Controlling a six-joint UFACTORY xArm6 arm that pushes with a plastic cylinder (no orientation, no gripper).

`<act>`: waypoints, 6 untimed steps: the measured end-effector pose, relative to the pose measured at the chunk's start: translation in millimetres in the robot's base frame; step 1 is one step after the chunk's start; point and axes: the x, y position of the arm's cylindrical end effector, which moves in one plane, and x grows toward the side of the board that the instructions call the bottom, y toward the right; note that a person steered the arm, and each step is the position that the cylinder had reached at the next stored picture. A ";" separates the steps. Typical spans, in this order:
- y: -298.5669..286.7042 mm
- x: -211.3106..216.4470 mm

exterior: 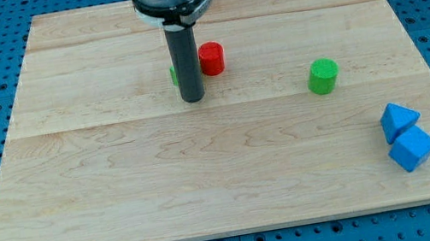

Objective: Move the green circle diagonally to the bottom right of the red circle

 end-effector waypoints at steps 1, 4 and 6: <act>118.6 54.5; 207.1 -0.9; 130.0 36.3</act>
